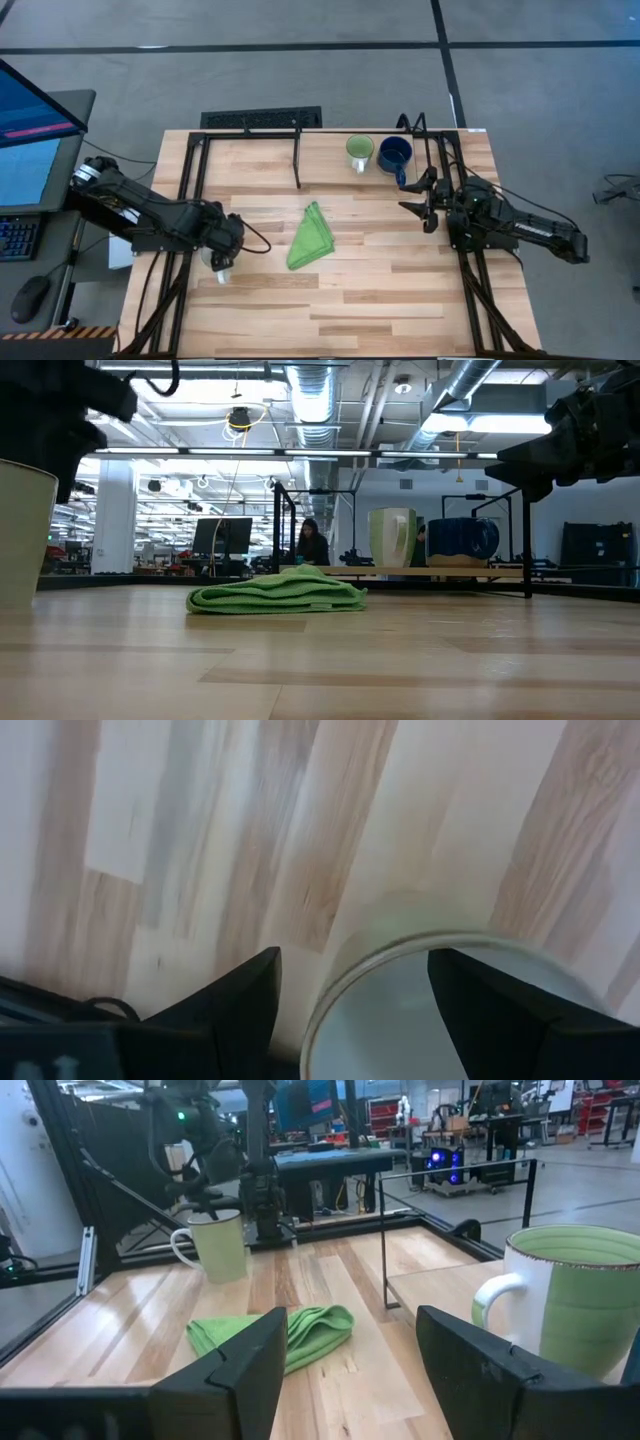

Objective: Stack small to large cups/mugs on shelf
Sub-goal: Put the light green mug on the shelf

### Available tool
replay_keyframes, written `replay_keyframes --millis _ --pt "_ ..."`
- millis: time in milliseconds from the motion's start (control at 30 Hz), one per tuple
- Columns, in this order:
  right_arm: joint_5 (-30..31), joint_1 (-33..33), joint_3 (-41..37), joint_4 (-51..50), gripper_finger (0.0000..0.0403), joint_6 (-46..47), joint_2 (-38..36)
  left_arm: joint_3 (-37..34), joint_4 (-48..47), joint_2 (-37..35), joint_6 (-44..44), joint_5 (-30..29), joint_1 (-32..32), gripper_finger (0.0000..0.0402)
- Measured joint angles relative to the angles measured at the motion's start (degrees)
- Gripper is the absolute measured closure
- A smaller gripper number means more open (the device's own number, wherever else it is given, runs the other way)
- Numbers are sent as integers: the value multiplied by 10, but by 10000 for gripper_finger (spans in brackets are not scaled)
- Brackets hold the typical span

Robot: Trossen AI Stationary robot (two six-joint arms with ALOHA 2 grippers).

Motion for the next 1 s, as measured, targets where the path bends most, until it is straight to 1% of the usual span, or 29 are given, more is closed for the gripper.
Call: replay_keyframes --millis 133,200,333,433,567,767,900,933,1000 --pt "0 0 0 0 157 0 0 -25 20 0 -2 38 18 157" --pt "0 0 0 0 157 0 0 -28 19 0 0 47 26 157" --pt "0 0 0 0 157 0 0 -28 20 0 27 46 35 157" --pt "0 0 0 0 157 0 0 -28 18 0 42 41 44 170" --pt "0 0 0 0 157 0 0 -28 16 0 53 42 55 215" --pt "0 0 0 0 157 0 0 -27 13 0 62 48 58 311" --pt "2 0 0 0 157 0 0 -27 15 0 62 66 58 377" --pt "2 0 0 0 157 0 0 -26 20 -1 65 69 58 386" --pt "2 0 0 0 157 0 0 -25 20 -1 66 72 59 387"
